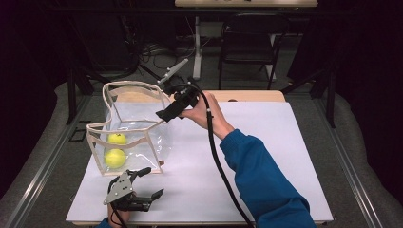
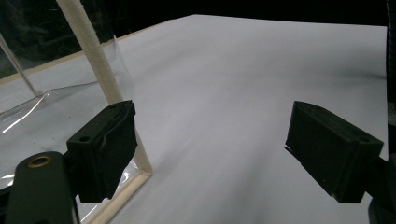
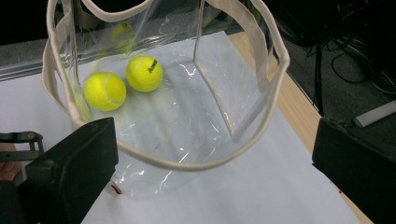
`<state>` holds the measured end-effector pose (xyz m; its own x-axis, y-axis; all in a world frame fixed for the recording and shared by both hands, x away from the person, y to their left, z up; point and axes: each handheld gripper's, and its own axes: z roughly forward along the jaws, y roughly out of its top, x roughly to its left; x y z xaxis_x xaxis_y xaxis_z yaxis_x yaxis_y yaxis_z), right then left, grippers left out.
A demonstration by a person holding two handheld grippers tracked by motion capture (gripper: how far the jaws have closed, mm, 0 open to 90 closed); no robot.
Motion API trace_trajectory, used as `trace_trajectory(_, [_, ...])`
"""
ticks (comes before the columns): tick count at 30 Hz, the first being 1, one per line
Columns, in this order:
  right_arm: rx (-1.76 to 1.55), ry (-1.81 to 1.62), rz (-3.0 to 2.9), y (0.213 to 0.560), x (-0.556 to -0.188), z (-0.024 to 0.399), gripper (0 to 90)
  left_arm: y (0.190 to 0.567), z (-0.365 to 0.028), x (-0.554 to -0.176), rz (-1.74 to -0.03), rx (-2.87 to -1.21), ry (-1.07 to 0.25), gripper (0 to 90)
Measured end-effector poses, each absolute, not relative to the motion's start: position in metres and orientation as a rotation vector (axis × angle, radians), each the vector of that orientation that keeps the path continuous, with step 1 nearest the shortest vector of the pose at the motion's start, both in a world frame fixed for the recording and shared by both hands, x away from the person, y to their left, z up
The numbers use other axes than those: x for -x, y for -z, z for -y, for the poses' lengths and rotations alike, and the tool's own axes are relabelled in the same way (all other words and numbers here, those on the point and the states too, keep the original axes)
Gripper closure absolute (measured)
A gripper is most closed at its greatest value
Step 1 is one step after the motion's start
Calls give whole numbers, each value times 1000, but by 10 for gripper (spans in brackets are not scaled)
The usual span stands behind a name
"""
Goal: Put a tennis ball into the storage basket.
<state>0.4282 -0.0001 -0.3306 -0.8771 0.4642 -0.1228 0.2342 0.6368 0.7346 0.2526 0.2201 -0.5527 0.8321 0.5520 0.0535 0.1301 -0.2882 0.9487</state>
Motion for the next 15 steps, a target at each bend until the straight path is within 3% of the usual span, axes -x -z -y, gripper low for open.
trace_trajectory(15, [-607,-1118,-2563,348,-424,40,0,553,-217,-255,-503,-1857,-446,158])
